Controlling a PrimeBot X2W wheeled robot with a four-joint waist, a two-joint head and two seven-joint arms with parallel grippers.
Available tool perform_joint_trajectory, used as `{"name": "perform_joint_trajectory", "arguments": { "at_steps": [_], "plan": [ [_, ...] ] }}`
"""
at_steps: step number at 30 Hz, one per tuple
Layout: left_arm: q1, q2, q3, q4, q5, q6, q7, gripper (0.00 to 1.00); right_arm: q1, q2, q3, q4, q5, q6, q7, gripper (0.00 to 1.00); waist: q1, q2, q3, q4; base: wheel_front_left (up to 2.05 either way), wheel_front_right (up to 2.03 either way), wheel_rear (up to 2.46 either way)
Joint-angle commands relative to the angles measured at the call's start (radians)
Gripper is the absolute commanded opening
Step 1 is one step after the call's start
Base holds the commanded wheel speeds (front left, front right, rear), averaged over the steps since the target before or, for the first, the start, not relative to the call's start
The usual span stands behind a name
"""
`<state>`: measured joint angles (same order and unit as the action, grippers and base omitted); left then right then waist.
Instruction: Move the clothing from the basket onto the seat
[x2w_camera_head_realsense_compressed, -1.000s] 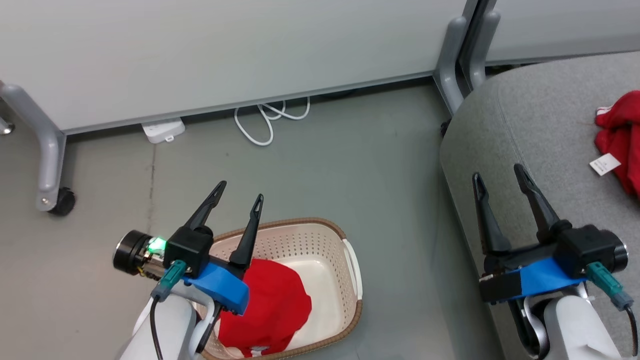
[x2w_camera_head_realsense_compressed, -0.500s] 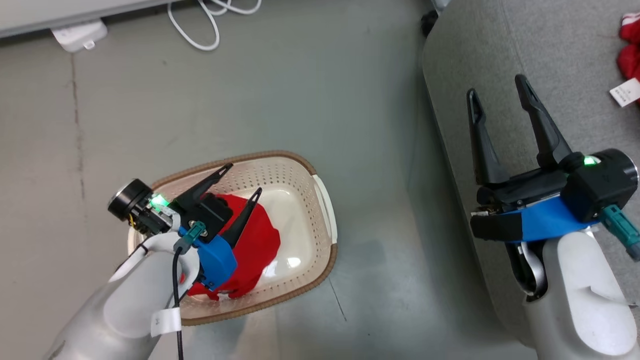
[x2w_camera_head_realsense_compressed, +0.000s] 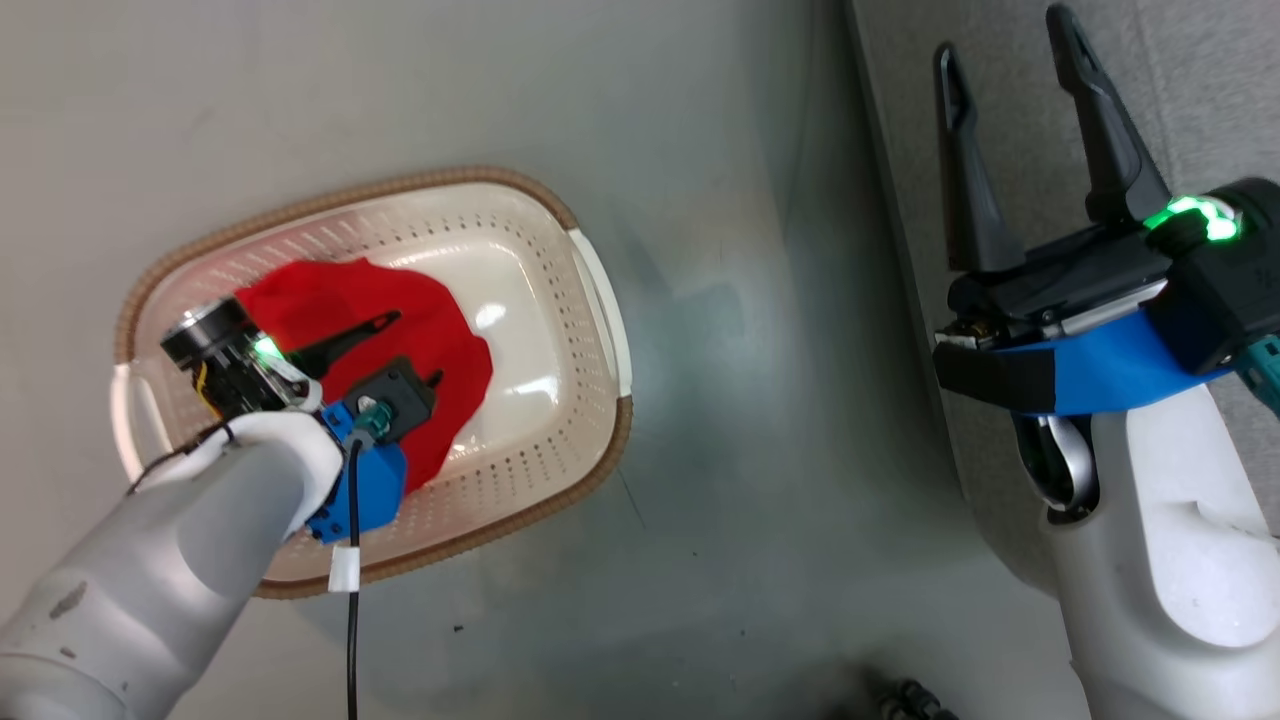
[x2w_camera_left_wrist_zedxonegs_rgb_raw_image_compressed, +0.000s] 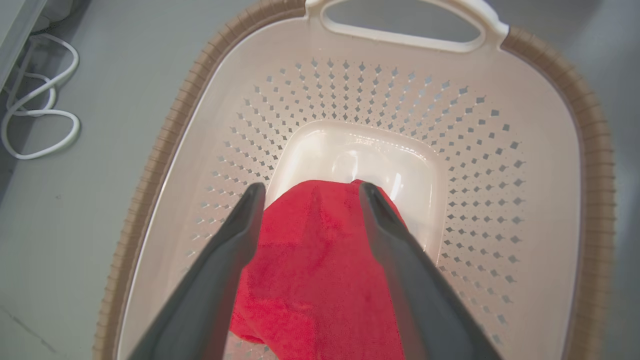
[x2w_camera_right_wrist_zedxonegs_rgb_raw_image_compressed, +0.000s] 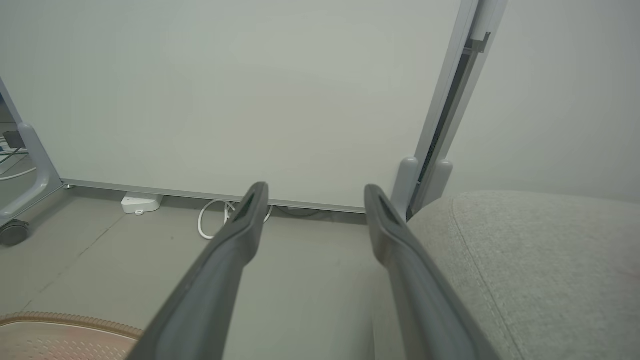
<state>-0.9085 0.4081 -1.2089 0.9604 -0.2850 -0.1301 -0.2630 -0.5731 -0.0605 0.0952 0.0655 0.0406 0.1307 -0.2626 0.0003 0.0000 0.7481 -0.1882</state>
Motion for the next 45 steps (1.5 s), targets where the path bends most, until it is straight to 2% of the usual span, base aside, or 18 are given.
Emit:
{"name": "perform_joint_trajectory", "arguments": {
  "at_steps": [1, 9, 19, 32, 33, 35, 45],
  "plan": [
    [-0.038, 0.004, -0.025, 0.02, -0.01, 0.0, -0.003, 1.0, -0.027, 0.006, 0.004, -0.01, -0.003, 0.0, -0.003, 1.0, -0.0003, 0.0, 0.065, -0.021, 0.0, 0.0, 0.0],
    [-0.096, -0.001, -0.071, 0.094, -0.005, 0.0, 0.038, 1.0, -0.069, 0.009, 0.009, -0.032, -0.003, 0.0, -0.003, 1.0, -0.0003, 0.0, 0.162, -0.035, 0.0, 0.0, 0.0],
    [-0.15, 0.034, -0.074, 0.141, 0.037, 0.0, 0.147, 1.0, -0.115, 0.011, 0.018, -0.076, -0.005, 0.0, -0.004, 1.0, -0.0003, 0.0, 0.283, -0.073, 0.0, 0.0, 0.0],
    [-0.209, 0.053, -0.074, 0.203, 0.019, 0.002, 0.279, 1.0, -0.107, 0.011, 0.01, -0.124, 0.017, 0.0, -0.003, 1.0, -0.0003, 0.0, 0.357, -0.094, 0.0, 0.0, 0.0],
    [-0.211, 0.054, -0.074, 0.21, 0.019, 0.002, 0.292, 0.9, -0.105, 0.011, 0.009, -0.124, 0.017, 0.0, -0.003, 1.0, -0.0003, 0.0, 0.358, -0.094, 0.0, 0.0, 0.0],
    [-0.212, 0.053, -0.074, 0.213, 0.023, 0.002, 0.303, 0.0, -0.102, 0.011, 0.007, -0.126, 0.017, 0.0, -0.003, 1.0, -0.0003, 0.0, 0.36, -0.094, 0.0, 0.0, 0.0],
    [-0.201, 0.021, -0.076, 0.191, 0.023, -0.001, 0.293, 0.0, -0.107, 0.011, -0.004, -0.116, 0.017, 0.0, -0.003, 1.0, -0.0003, 0.0, 0.347, -0.081, 0.0, 0.0, 0.0]
  ]
}}
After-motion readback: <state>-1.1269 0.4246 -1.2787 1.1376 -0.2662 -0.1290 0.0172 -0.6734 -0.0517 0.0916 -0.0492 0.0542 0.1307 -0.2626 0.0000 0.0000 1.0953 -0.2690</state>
